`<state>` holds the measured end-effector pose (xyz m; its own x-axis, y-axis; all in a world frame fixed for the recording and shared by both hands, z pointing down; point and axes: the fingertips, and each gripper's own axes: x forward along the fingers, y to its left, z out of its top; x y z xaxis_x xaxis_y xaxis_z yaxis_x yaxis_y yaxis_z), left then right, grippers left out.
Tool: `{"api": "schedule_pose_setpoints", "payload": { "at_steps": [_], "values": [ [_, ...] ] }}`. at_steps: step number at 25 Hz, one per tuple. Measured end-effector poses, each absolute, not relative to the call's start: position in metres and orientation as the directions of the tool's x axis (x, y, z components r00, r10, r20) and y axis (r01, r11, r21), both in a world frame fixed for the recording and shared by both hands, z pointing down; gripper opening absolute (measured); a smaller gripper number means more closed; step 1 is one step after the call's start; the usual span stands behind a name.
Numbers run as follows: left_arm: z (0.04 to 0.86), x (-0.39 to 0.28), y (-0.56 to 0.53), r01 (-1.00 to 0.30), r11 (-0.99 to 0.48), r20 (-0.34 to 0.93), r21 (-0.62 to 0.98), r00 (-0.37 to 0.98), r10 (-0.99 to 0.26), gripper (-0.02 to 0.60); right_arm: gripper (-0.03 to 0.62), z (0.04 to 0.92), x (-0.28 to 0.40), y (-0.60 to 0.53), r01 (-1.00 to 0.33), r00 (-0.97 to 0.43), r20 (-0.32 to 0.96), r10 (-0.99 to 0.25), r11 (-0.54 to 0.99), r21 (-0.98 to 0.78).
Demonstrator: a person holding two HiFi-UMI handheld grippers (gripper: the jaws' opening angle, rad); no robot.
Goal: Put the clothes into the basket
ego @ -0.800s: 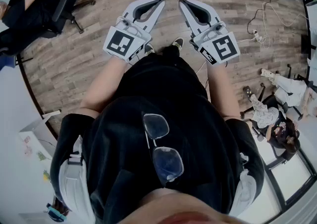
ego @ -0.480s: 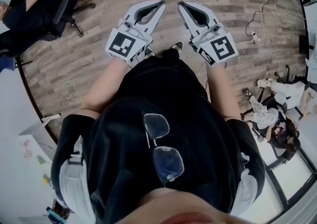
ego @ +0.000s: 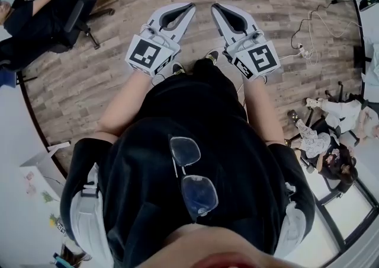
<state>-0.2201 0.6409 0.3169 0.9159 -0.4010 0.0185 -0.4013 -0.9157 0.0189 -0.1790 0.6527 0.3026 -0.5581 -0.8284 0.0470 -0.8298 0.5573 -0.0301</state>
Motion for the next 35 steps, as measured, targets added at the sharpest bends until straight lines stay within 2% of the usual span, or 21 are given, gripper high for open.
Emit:
{"api": "schedule_pose_setpoints", "payload": {
  "at_steps": [6,15,35],
  "values": [
    [0.314,-0.214,0.616,-0.408,-0.912,0.005,0.027,0.913,-0.408,0.011,0.026,0.297,-0.17,0.629,-0.838,-0.545,0.016,-0.838,0.545,-0.011],
    [0.311,-0.187,0.544,-0.442,-0.897,0.016,0.01,0.897,-0.442,0.011,0.026,0.295,-0.147,0.552,-0.801,-0.598,0.015,-0.801,0.598,-0.002],
    [0.308,-0.073,0.436,-0.497,-0.868,0.029,-0.006,0.868,-0.497,0.011,0.026,0.296,-0.04,0.441,-0.756,-0.655,-0.001,-0.756,0.655,-0.018]
  ]
}}
